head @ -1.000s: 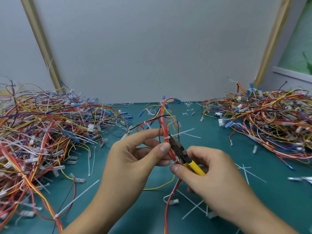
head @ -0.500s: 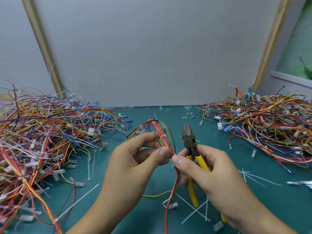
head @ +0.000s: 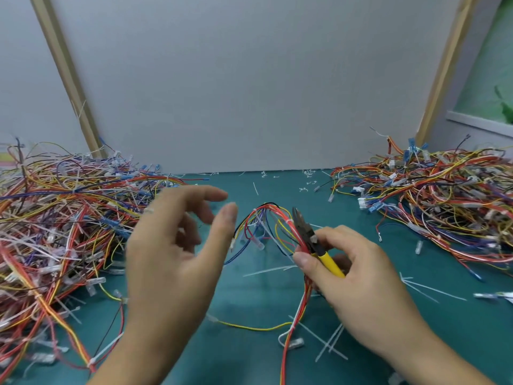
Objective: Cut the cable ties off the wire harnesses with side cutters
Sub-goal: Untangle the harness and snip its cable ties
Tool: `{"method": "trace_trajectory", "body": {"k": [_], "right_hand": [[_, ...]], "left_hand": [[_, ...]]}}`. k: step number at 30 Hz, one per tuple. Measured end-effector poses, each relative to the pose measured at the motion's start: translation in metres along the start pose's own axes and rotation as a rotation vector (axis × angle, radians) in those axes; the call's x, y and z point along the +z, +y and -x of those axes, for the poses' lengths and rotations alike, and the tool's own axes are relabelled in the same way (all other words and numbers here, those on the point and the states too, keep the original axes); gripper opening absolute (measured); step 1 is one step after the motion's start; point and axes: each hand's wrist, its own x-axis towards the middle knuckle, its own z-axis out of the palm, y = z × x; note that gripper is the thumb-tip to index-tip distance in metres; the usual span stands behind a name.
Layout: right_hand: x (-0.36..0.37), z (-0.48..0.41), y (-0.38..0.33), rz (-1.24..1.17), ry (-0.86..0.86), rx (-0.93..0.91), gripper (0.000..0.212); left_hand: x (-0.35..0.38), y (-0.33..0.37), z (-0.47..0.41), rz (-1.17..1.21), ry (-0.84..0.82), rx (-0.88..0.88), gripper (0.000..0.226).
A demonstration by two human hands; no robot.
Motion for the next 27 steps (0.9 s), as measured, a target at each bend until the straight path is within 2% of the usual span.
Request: {"method": "trace_trajectory", "body": {"k": [2,4,7,11,13,16,19,22,27], "right_hand": [[0.0,0.0,-0.002,0.04,0.0,-0.029,0.008],[0.0,0.0,-0.003,0.063,-0.005,-0.052,0.008],[-0.001,0.001,-0.004,0.084,0.001,-0.075,0.008],[-0.002,0.004,-0.012,0.076,0.123,-0.16,0.009],[-0.003,0.007,-0.021,0.048,0.198,-0.243,0.009],[0.003,0.013,-0.03,-0.02,0.147,-0.295,0.013],[0.008,0.011,-0.022,-0.014,0.042,-0.188,0.01],[0.005,0.006,-0.011,0.038,-0.003,-0.099,0.008],[0.002,0.002,-0.006,0.033,-0.016,-0.069,0.003]], "left_hand": [[0.004,-0.004,-0.004,0.059,-0.14,-0.165,0.022],[0.008,-0.007,-0.002,0.056,-0.252,-0.224,0.017],[0.013,-0.014,0.0,0.066,-0.306,-0.274,0.009],[0.017,-0.02,0.0,0.325,-0.374,-0.562,0.014],[0.02,-0.019,0.004,0.414,-0.423,-0.628,0.015],[0.026,-0.016,0.01,0.517,-0.477,-0.705,0.016],[0.028,-0.015,0.012,0.57,-0.494,-0.742,0.017],[0.028,-0.011,0.014,0.624,-0.518,-0.698,0.014],[0.029,-0.007,0.016,0.641,-0.539,-0.625,0.017]]}}
